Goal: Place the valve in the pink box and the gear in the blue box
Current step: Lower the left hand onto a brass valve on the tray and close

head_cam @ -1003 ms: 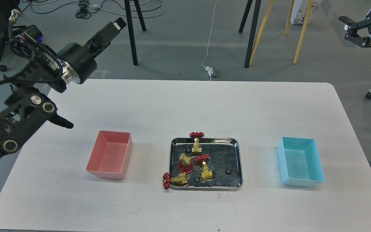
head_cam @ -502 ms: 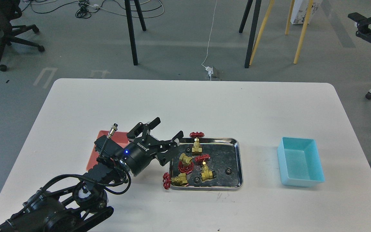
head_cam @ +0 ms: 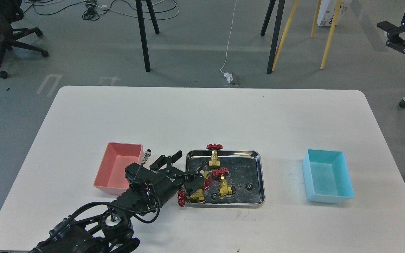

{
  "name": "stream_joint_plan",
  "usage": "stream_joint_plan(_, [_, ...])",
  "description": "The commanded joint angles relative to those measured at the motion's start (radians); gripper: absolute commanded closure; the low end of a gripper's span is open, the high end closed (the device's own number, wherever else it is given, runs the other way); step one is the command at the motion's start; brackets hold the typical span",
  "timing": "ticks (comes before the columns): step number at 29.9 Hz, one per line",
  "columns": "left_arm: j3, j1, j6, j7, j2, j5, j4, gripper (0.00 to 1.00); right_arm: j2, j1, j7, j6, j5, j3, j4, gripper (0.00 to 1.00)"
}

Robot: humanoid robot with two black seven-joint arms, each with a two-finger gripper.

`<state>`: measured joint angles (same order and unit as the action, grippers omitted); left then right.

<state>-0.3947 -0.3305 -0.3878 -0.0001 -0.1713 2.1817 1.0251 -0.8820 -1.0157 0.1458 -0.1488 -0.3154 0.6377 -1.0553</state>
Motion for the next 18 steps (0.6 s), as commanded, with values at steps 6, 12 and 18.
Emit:
stream_joint_plan(6, [-0.003, 0.031, 0.004, 0.006, 0.026, 0.0, -0.003, 0.0, 0.006, -0.009, 0.0, 0.0, -0.03, -0.004, 0.001, 0.02])
stream_joint_plan(12, [-0.001, 0.034, 0.004, 0.02, 0.03, 0.0, -0.016, 0.0, 0.011, -0.007, 0.0, 0.0, -0.03, -0.004, 0.011, 0.02])
stream_joint_plan(18, [0.005, 0.031, 0.004, 0.02, 0.052, 0.0, -0.028, 0.0, 0.012, -0.007, 0.0, 0.0, -0.031, -0.004, 0.02, 0.02])
